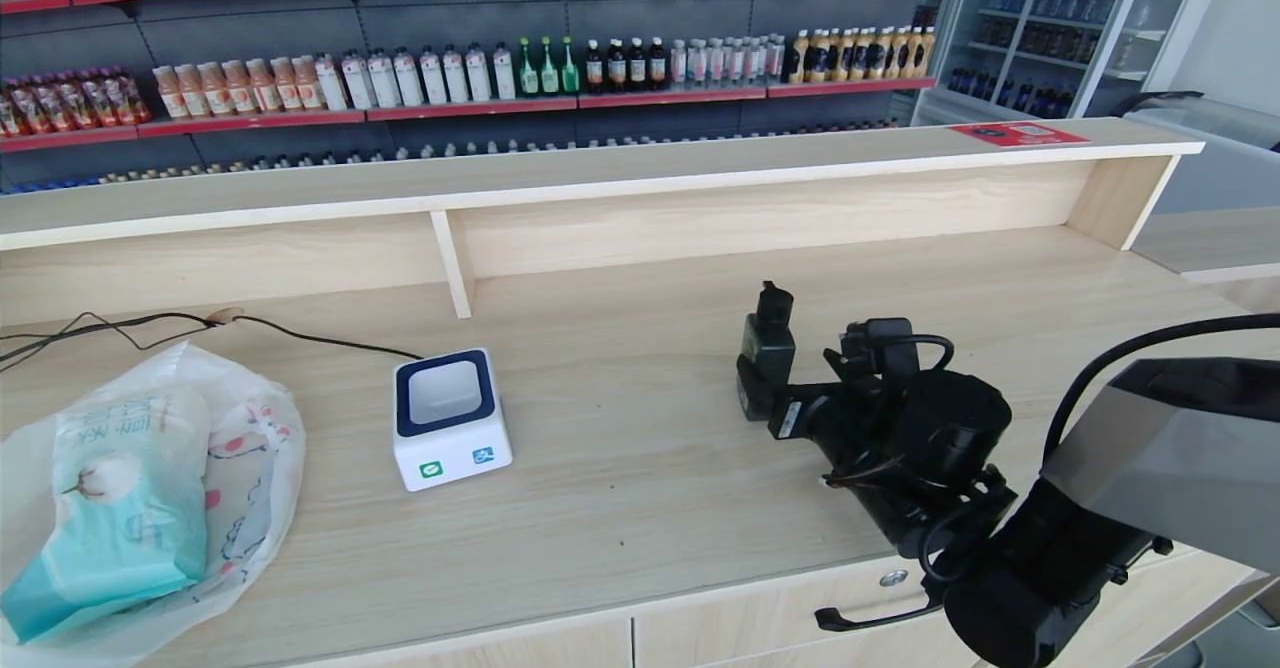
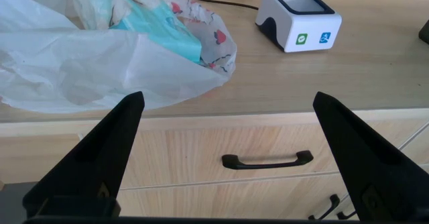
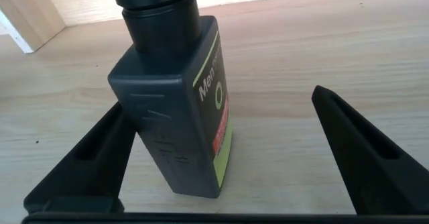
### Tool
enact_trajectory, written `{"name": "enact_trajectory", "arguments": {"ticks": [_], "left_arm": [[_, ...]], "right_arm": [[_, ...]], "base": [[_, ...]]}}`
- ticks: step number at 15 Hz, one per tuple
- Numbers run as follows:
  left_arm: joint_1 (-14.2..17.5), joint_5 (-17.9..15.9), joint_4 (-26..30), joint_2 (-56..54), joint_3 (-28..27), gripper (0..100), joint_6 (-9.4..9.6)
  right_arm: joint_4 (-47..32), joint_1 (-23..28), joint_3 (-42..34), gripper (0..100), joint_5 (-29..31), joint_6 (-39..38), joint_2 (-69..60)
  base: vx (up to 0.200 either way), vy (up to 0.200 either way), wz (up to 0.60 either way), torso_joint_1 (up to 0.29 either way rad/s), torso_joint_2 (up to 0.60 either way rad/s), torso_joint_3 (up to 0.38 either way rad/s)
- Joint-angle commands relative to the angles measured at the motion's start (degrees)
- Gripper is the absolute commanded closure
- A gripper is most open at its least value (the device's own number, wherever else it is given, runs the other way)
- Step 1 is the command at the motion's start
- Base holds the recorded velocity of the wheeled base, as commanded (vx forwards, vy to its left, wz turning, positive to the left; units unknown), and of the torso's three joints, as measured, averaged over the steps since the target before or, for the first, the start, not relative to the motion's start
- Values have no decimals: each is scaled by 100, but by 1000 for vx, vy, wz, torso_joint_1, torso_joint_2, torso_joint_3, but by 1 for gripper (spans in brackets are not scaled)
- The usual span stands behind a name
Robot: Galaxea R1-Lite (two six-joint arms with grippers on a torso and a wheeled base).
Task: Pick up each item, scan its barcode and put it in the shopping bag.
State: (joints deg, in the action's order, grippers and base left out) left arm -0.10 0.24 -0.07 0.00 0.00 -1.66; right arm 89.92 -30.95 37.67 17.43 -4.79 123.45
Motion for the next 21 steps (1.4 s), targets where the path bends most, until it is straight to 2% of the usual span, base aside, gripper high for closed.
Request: {"name": "enact_trajectory", "arguments": {"ticks": [1, 21], "left_arm": [[1, 2, -1, 0, 0, 0, -1], [1, 2, -1, 0, 0, 0, -1]], "right_arm": [[8, 1, -14, 0, 6, 4, 3], [8, 28, -462, 0, 67, -48, -260]], "base": [[0, 0, 0, 0, 0, 0], [0, 0, 0, 0, 0, 0]]}}
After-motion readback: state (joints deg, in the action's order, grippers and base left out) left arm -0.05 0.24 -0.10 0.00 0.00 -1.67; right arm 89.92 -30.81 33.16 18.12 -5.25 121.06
